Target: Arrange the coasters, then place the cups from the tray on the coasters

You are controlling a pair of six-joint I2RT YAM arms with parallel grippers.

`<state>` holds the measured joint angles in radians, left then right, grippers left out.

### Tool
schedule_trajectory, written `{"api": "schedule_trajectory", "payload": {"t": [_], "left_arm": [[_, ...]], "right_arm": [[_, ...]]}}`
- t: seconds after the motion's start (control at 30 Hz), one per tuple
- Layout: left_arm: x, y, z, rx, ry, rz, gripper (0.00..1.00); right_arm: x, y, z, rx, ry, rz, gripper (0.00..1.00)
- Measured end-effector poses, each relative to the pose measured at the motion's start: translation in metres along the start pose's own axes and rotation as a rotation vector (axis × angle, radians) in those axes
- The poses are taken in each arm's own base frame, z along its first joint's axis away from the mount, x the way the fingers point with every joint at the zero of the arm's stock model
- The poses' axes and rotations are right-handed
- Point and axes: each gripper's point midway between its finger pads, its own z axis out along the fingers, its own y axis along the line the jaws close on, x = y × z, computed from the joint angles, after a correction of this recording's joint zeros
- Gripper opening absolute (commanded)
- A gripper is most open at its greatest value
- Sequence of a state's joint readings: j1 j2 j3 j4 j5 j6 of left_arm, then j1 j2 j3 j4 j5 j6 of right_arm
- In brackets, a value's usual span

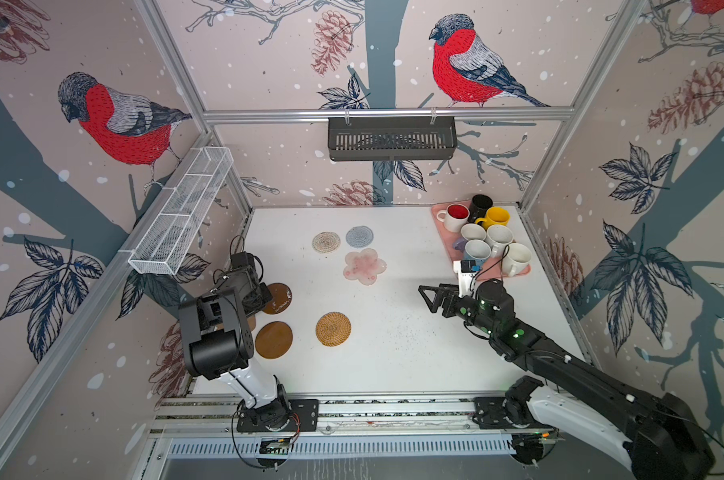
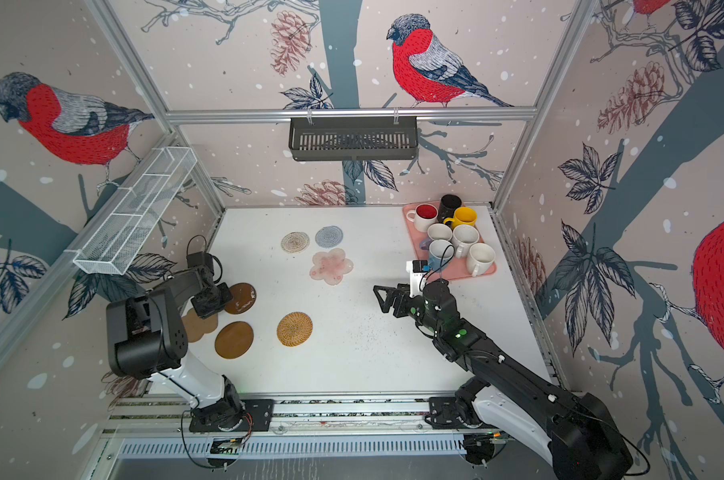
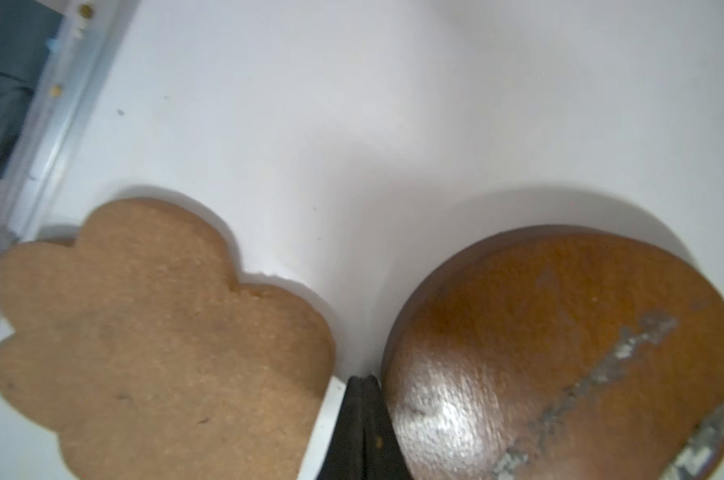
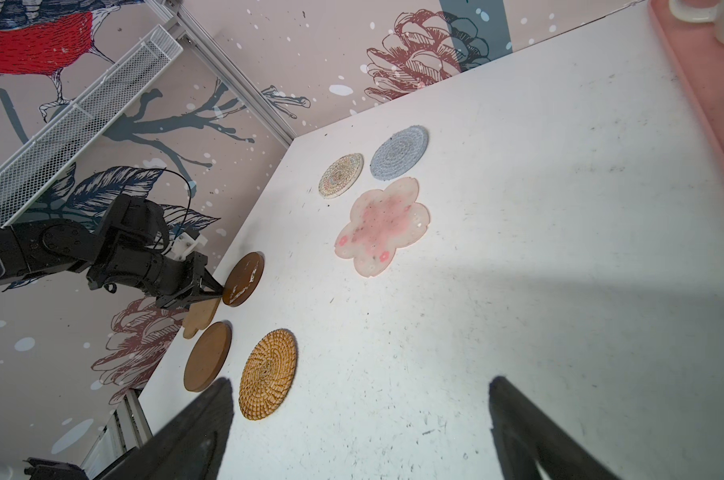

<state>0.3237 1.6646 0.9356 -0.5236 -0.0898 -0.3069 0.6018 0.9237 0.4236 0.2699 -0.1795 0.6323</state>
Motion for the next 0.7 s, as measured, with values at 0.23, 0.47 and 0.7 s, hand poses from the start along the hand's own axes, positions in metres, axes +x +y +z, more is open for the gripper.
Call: {"api": "schedule_trajectory", "payload": {"t": [0.23,0.47,0.7], "left_arm": [[0.000,-0.011,-0.001,0.045,-0.001,0.009,0.05],[-0.005,-0.025,-0.006,0.101,-0.010,0.020,0.05],[-0.001,-0.047,0.001,0.134,0.017,0.058,0.04]], "right_arm": [[0.000,0.000,0.000,-0.001,0.001,0.000,0.95],[0.001,0.000,0.001,0.000,0.005,0.001,0.95],[0.001,-0.001,0.001,0.003,0.005,0.001,0.95]]}}
